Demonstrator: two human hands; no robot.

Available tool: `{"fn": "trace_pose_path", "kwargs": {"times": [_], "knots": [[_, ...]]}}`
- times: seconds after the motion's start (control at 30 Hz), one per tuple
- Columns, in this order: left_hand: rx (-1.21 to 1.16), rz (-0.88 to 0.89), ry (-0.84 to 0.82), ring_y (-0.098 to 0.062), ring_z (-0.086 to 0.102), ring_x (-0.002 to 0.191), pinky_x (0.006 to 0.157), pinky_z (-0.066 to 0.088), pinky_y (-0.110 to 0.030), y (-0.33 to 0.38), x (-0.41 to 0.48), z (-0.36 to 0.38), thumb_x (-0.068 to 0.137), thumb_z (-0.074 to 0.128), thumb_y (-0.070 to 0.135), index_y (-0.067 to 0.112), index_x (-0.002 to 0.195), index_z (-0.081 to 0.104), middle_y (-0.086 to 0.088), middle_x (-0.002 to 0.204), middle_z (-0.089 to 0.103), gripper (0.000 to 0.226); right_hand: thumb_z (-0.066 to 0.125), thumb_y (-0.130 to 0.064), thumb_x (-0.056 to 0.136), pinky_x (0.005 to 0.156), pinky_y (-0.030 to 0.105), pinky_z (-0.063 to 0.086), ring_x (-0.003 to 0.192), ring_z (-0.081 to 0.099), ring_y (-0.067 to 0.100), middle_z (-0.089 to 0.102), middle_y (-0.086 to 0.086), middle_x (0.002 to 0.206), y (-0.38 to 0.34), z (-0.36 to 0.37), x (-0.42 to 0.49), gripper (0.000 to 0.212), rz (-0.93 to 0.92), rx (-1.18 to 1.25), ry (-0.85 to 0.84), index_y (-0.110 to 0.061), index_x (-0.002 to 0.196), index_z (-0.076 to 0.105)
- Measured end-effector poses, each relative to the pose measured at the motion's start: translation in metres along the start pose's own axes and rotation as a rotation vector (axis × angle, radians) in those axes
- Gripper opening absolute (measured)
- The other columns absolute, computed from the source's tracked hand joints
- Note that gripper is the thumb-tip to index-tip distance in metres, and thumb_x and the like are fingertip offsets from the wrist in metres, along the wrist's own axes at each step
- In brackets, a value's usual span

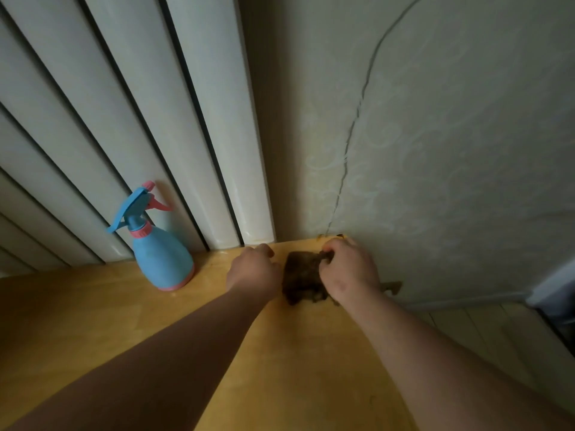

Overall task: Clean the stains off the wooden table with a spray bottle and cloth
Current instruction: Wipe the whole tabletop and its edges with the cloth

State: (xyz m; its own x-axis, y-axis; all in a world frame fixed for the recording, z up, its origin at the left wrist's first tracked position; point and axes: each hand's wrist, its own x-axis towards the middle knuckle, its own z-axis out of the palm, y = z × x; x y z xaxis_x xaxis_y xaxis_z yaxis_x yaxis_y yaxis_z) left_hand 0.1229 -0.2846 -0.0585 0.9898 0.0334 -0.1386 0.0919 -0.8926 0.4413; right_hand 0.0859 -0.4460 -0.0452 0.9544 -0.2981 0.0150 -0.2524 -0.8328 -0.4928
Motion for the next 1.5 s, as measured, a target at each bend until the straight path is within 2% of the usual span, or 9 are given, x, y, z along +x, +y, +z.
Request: {"fn": "trace_pose_path", "kwargs": {"times": [0.13, 0.3, 0.57, 0.8, 0.97, 1.17, 1.3, 1.4, 1.5], "knots": [[0.158, 0.168, -0.083, -0.022, 0.053, 0.117, 0.095, 0.049, -0.037, -0.017, -0.003, 0.002, 0.097, 0.047, 0.029, 0.039, 0.136, 0.052, 0.002, 0.135, 0.054, 0.041, 0.035, -0.054, 0.098, 0.117, 0.046, 0.021, 0.144, 0.017, 0.030, 0.026, -0.001, 0.157, -0.015, 0.035, -0.007, 0.050, -0.123, -0.128, -0.344, -0.039, 0.146, 0.035], [0.309, 0.360, -0.069, -0.018, 0.042, 0.137, 0.108, 0.039, -0.037, -0.005, 0.000, 0.019, 0.098, 0.044, 0.036, 0.035, 0.145, 0.042, 0.006, 0.151, 0.045, 0.047, 0.029, -0.029, 0.104, 0.120, 0.041, 0.000, 0.149, 0.002, 0.024, 0.010, 0.000, 0.162, -0.010, 0.057, 0.007, 0.049, -0.103, -0.234, -0.251, -0.030, 0.152, 0.020], [0.249, 0.366, -0.045, -0.021, 0.046, 0.133, 0.102, 0.043, -0.039, 0.027, 0.022, 0.037, 0.099, 0.040, 0.034, 0.036, 0.140, 0.047, 0.007, 0.141, 0.054, 0.042, 0.026, -0.037, 0.101, 0.120, 0.042, -0.007, 0.148, -0.010, 0.026, -0.005, 0.003, 0.163, 0.010, 0.055, 0.033, 0.057, -0.065, -0.270, -0.202, -0.028, 0.155, 0.008], [0.192, 0.292, 0.040, -0.021, 0.057, 0.115, 0.096, 0.048, -0.038, 0.024, 0.023, 0.032, 0.093, 0.051, 0.028, 0.026, 0.132, 0.052, 0.002, 0.129, 0.060, 0.039, 0.024, -0.068, 0.092, 0.117, 0.047, 0.015, 0.144, 0.015, 0.033, 0.019, 0.007, 0.159, 0.017, 0.055, 0.074, 0.069, -0.090, -0.309, -0.236, -0.031, 0.150, 0.023], [0.214, 0.265, -0.078, -0.026, 0.057, 0.118, 0.096, 0.046, -0.037, 0.018, 0.023, 0.027, 0.096, 0.043, 0.015, 0.023, 0.145, 0.042, -0.006, 0.134, 0.057, 0.049, 0.029, -0.053, 0.099, 0.088, 0.040, 0.046, 0.096, 0.055, 0.028, 0.062, 0.008, 0.105, 0.010, 0.057, 0.105, 0.048, 0.051, -0.219, -0.152, -0.019, 0.105, 0.062], [0.298, 0.286, -0.126, -0.027, 0.062, 0.106, 0.090, 0.052, -0.037, 0.014, 0.030, 0.017, 0.095, 0.035, 0.006, 0.022, 0.132, 0.055, -0.007, 0.117, 0.064, 0.045, 0.039, -0.032, 0.103, 0.074, 0.030, 0.039, 0.101, 0.059, 0.031, 0.064, 0.012, 0.109, 0.012, 0.050, 0.111, 0.031, 0.347, 0.246, 0.096, -0.010, 0.106, 0.060], [0.317, 0.294, -0.114, -0.025, 0.063, 0.098, 0.082, 0.053, -0.035, 0.018, 0.035, 0.012, 0.096, 0.039, 0.010, 0.019, 0.117, 0.063, -0.004, 0.106, 0.065, 0.034, 0.037, -0.044, 0.100, 0.078, 0.039, 0.052, 0.090, 0.063, 0.032, 0.065, 0.007, 0.098, 0.005, 0.051, 0.104, 0.032, 0.056, 0.377, 0.116, -0.021, 0.101, 0.058], [0.314, 0.257, -0.081, -0.023, 0.061, 0.091, 0.067, 0.041, -0.029, 0.018, 0.037, 0.012, 0.093, 0.044, 0.013, 0.020, 0.088, 0.061, 0.002, 0.081, 0.053, 0.020, 0.036, -0.047, 0.099, 0.088, 0.040, 0.048, 0.102, 0.060, 0.031, 0.065, 0.009, 0.112, 0.000, 0.057, 0.101, 0.035, -0.172, 0.066, -0.201, -0.024, 0.113, 0.060], [0.322, 0.181, 0.016, -0.020, 0.056, 0.085, 0.067, 0.039, -0.028, 0.012, 0.035, 0.017, 0.093, 0.053, 0.019, 0.018, 0.090, 0.066, 0.002, 0.082, 0.046, 0.014, 0.031, -0.050, 0.099, 0.092, 0.042, 0.045, 0.107, 0.058, 0.031, 0.064, 0.007, 0.119, -0.006, 0.061, 0.099, 0.042, -0.222, -0.162, -0.233, -0.025, 0.120, 0.057]]}}
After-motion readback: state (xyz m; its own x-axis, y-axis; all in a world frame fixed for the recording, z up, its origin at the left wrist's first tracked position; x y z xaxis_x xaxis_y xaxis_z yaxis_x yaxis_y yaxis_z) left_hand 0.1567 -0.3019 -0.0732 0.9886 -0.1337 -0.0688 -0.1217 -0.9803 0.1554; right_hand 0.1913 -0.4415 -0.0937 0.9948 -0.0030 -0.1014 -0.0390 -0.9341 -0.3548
